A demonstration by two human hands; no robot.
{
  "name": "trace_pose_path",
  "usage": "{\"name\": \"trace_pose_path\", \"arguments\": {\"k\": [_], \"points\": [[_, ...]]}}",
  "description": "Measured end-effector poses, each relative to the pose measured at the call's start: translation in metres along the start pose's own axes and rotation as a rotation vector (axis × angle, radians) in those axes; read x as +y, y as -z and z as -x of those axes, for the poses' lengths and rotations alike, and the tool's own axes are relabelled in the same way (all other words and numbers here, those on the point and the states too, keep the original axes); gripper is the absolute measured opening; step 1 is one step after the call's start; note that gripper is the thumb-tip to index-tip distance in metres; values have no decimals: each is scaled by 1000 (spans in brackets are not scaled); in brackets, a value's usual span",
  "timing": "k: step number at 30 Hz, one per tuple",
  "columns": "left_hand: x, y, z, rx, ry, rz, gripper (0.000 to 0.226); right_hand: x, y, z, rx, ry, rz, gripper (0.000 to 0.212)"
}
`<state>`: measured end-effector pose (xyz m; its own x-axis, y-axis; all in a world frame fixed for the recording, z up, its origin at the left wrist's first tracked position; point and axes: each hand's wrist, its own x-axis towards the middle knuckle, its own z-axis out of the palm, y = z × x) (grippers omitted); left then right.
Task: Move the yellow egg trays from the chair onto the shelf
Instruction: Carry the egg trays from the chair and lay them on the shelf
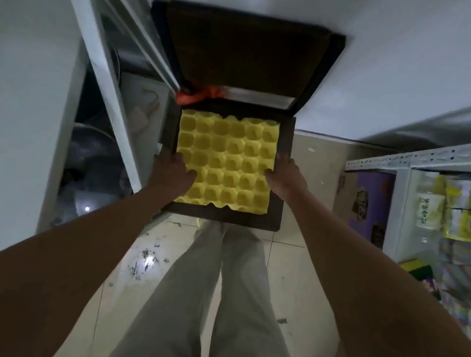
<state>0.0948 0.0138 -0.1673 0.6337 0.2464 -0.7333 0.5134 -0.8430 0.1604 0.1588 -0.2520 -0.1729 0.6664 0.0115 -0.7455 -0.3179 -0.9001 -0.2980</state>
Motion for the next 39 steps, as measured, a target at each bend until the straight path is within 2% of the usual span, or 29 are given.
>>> {"name": "trace_pose_path", "arguments": {"k": [3, 5, 8, 12, 15, 19, 22, 25, 28, 30, 35, 39], "points": [[-1, -30, -23, 41, 33, -15, 69, 12, -31, -28, 37, -57, -22, 58], [-1, -52, -35, 41, 51, -2, 71, 20, -49, -44, 6, -81, -21, 61], [1, -75, -52, 20, 81, 98, 68, 31, -67, -65, -3, -61, 17, 58], [-7, -80, -73, 220, 95, 43, 62, 42, -76, -80, 115, -115, -61, 44], [-17, -73, -89, 244, 88, 159, 62, 46, -79, -82, 174, -156, -136, 38], [-22, -60, -96, 421, 149, 340, 46, 46, -88, -80, 131, -159, -123, 28], [-32, -57, -100, 510, 178, 356, 60, 45, -96, -80, 89, -132, -86, 26], [-41, -55, -104, 378, 275, 224, 71, 43, -102, -82, 81, -163, -90, 29], [-48, -56, -108, 279, 197, 230, 43, 40, -104, -86, 85, -168, -108, 34], [-54, -57, -112, 257, 168, 264, 34, 39, -103, -87, 101, -171, -110, 35], [-58, -47, -103, 174, 78, 211, 30, 46, -97, -79, 187, -137, -104, 31], [-39, -37, -77, 137, -9, 164, 30, 67, -85, -48, 249, -225, -112, 31]]}}
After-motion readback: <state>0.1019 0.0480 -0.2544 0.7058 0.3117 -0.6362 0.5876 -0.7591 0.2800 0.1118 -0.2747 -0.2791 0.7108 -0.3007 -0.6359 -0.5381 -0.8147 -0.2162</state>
